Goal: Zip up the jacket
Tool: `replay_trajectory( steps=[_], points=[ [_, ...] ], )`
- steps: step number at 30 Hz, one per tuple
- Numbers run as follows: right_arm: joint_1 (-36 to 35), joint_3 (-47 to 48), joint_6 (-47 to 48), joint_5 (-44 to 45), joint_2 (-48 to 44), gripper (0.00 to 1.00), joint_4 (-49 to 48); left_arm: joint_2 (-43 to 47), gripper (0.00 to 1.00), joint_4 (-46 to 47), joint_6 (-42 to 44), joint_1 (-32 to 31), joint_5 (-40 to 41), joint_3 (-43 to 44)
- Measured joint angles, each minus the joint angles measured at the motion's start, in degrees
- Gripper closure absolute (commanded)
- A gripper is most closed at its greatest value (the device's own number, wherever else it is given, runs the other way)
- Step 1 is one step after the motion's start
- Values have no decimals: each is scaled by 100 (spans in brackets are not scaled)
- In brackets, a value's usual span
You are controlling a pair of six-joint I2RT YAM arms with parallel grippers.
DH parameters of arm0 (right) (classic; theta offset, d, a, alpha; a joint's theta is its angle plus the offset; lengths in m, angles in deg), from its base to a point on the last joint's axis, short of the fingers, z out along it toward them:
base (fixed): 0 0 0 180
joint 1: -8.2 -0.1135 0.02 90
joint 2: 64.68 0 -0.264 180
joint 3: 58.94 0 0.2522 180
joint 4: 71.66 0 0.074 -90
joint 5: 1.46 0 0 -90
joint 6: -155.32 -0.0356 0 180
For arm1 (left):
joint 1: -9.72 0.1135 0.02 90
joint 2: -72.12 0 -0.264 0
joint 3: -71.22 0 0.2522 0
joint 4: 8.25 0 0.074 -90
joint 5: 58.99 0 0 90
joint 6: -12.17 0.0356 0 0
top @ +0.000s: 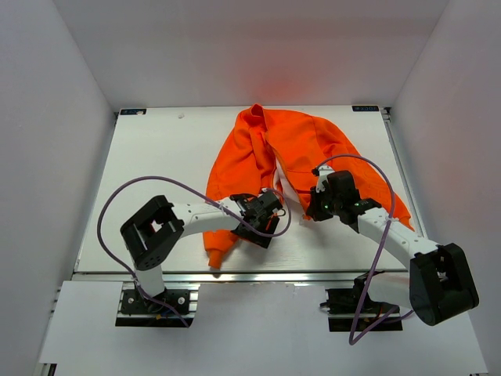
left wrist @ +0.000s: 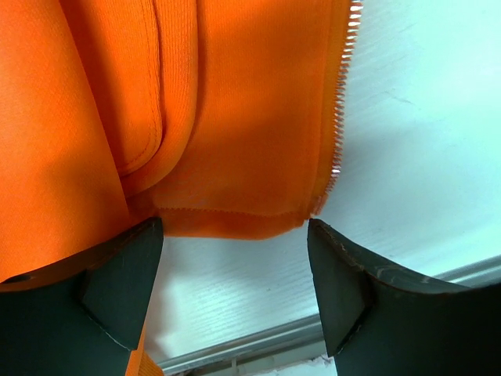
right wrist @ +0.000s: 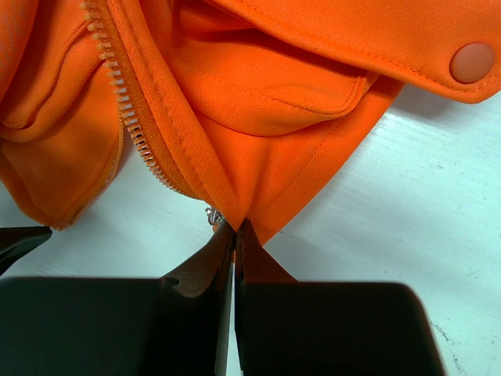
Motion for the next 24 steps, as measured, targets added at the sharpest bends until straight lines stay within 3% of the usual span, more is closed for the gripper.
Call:
replay_trajectory(
  steps=[24],
  points=[
    [0, 0, 2, 0, 0, 100, 4, -59, 20, 197, -111, 293, -249, 13]
  ],
)
